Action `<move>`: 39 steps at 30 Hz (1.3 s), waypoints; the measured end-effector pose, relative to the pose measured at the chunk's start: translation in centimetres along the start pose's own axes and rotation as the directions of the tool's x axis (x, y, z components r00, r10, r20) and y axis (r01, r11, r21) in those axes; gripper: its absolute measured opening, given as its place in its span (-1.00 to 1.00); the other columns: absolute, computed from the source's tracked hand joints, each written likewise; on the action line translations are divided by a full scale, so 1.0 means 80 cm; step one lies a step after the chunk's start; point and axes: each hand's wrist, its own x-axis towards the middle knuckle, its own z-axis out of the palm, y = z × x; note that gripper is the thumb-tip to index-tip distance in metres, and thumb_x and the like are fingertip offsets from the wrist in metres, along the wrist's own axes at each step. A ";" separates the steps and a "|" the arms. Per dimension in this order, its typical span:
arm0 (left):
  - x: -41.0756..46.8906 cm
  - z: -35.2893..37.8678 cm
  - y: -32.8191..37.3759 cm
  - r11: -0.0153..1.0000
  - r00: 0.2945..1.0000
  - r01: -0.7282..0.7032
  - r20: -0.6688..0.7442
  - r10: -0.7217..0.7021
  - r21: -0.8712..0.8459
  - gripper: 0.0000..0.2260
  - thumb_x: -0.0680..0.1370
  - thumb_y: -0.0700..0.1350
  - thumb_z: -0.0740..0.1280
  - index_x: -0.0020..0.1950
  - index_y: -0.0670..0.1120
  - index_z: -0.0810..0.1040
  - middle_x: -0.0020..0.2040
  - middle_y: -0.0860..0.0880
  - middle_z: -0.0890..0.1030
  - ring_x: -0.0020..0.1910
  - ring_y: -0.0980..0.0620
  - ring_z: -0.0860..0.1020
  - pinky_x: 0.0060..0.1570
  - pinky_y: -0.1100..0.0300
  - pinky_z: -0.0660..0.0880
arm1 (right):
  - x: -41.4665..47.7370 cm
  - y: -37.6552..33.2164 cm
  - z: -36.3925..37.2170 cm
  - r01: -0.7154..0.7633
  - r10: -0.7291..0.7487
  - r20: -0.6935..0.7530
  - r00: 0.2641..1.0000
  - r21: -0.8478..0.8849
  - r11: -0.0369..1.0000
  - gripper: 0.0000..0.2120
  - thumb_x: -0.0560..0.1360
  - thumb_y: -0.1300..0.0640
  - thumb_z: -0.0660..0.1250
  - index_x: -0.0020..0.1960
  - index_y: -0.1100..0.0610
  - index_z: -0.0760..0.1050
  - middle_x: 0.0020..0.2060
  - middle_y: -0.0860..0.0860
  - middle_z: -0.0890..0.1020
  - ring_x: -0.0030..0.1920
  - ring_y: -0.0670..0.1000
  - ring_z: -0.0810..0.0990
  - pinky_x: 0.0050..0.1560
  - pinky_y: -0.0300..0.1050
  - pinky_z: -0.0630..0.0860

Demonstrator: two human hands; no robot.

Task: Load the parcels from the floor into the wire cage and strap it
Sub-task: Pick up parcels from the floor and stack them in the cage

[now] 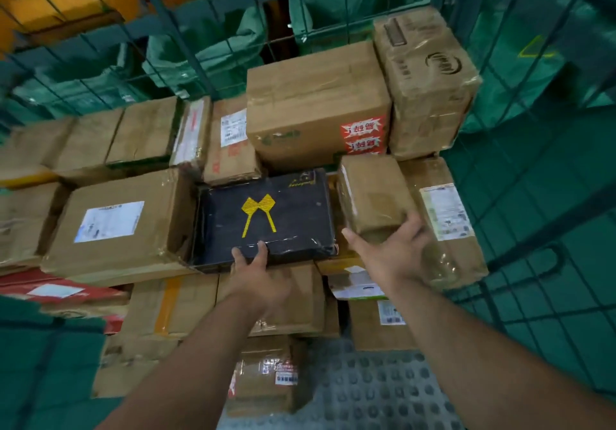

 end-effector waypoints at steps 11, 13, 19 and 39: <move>0.005 -0.027 0.009 0.998 0.993 0.038 0.107 -0.042 0.041 -0.07 0.45 0.27 0.39 0.66 0.23 -0.10 0.65 -0.09 -0.33 0.63 -0.20 0.14 0.49 -0.03 0.32 | 0.058 -0.029 0.008 0.165 -0.022 0.381 0.924 -0.347 0.923 -0.17 0.64 -0.18 0.24 0.56 -0.38 -0.37 0.63 0.02 -0.32 0.60 0.28 0.16 0.51 0.22 0.25; 0.001 -0.034 0.010 0.997 0.988 0.052 0.142 -0.059 0.051 -0.07 0.46 0.26 0.39 0.67 0.22 -0.11 0.65 -0.08 -0.34 0.63 -0.23 0.14 0.51 -0.05 0.29 | 0.051 -0.027 -0.005 0.187 -0.023 0.377 0.926 -0.405 0.895 -0.10 0.63 -0.13 0.27 0.49 -0.45 -0.46 0.61 -0.03 -0.38 0.63 0.30 -0.02 0.55 0.32 0.17; -0.047 -0.001 -0.005 0.992 0.983 -0.121 -0.138 0.124 0.031 -0.24 0.58 0.21 0.28 0.68 0.07 0.01 0.66 -0.15 0.01 0.60 -0.25 0.09 0.53 -0.12 0.18 | -0.047 0.035 -0.035 0.187 -0.128 0.245 0.961 -0.237 0.953 -0.15 0.56 -0.14 0.30 0.62 -0.24 -0.20 0.57 0.04 0.27 0.43 0.19 0.44 0.34 0.16 0.50; -0.413 0.357 0.007 0.317 0.219 -0.945 0.877 0.429 0.080 -0.84 0.65 0.05 0.26 0.08 0.01 0.58 -0.02 0.05 0.65 -0.15 0.07 0.59 -0.27 0.27 0.42 | -0.614 0.420 -0.147 -0.772 0.786 -0.074 0.613 0.156 0.617 -0.70 0.65 0.08 0.19 0.26 0.19 0.57 0.16 0.12 0.64 0.15 0.11 0.62 0.09 -0.18 0.48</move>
